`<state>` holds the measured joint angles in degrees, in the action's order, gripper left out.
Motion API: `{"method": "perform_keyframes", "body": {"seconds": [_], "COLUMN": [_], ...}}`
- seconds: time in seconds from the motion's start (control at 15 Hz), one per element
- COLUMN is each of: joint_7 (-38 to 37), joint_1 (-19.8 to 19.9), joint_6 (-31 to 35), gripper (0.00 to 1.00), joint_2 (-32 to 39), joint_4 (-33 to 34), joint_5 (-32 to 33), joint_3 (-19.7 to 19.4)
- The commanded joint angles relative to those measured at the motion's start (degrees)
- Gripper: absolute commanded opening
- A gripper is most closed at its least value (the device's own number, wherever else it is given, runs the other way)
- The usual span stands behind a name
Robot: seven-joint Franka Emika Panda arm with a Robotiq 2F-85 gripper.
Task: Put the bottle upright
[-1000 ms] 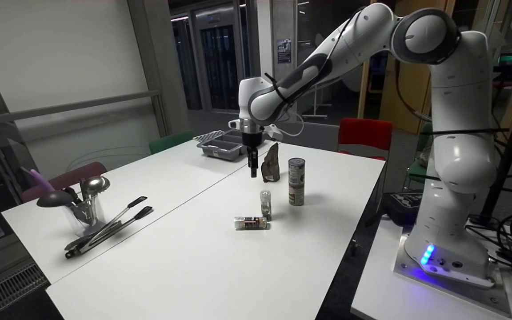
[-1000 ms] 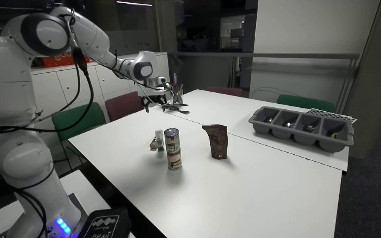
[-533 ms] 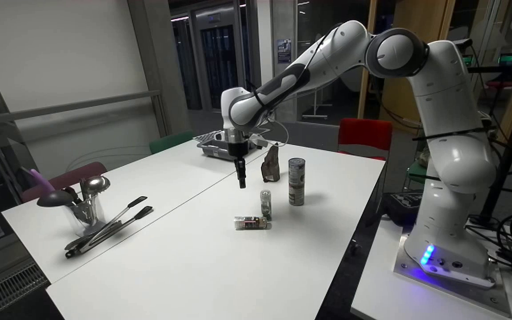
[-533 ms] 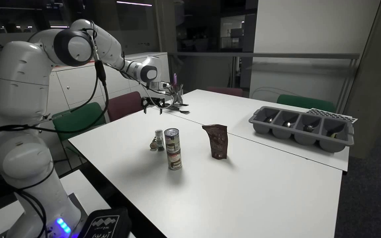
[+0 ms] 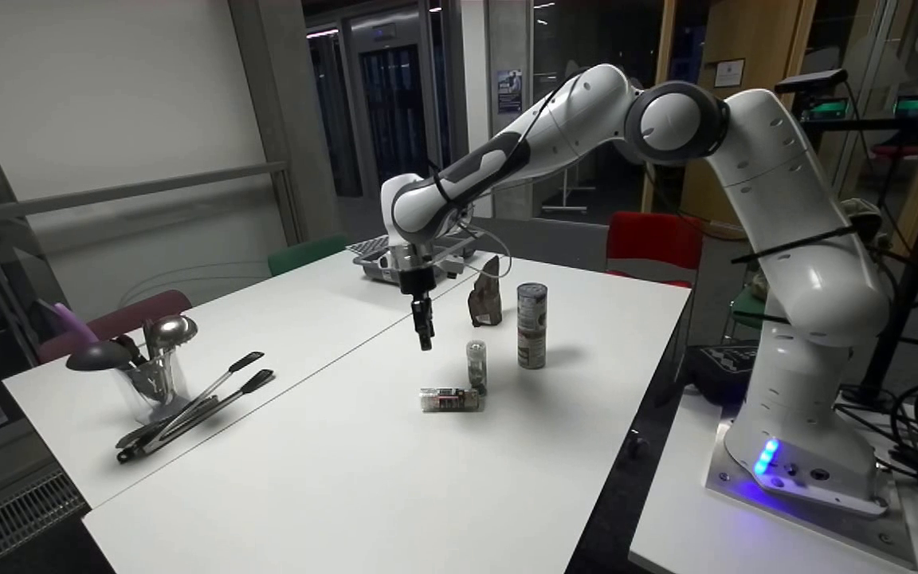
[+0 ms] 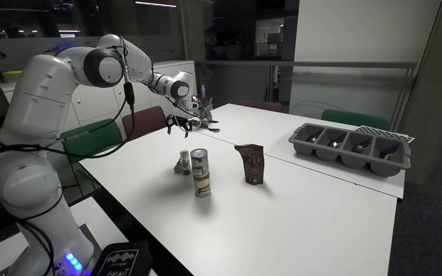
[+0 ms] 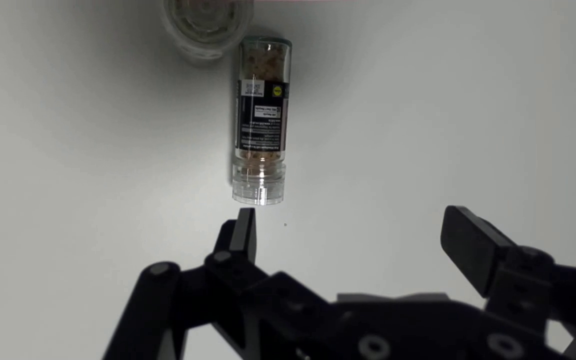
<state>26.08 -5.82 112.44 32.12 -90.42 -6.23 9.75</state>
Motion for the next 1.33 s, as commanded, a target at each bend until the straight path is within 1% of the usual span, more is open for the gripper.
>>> {"method": "perform_keyframes", "body": {"seconds": [0.0, 0.13, 0.27, 0.33, 0.8, 1.27], "joint_7": [-1.8, -2.0, -0.7, -1.3, -1.3, 2.3], "joint_1": [1.2, 1.4, 1.6, 1.0, 1.0, 2.5], "joint_6": [-2.9, -2.8, -5.2, -1.4, -1.6, -3.2], "gripper": [1.0, 1.0, 1.0, 1.0, 1.0, 1.0], "joint_2": [3.8, 5.5, 6.6, 5.4, 6.2, 13.8], "joint_4": [5.0, 6.5, 7.6, 4.7, 5.0, 9.7], "joint_5": [-1.8, -1.5, -0.6, -0.3, -0.2, -0.5], "joint_3": [0.7, 0.5, 0.6, 0.5, 0.6, 1.1]}}
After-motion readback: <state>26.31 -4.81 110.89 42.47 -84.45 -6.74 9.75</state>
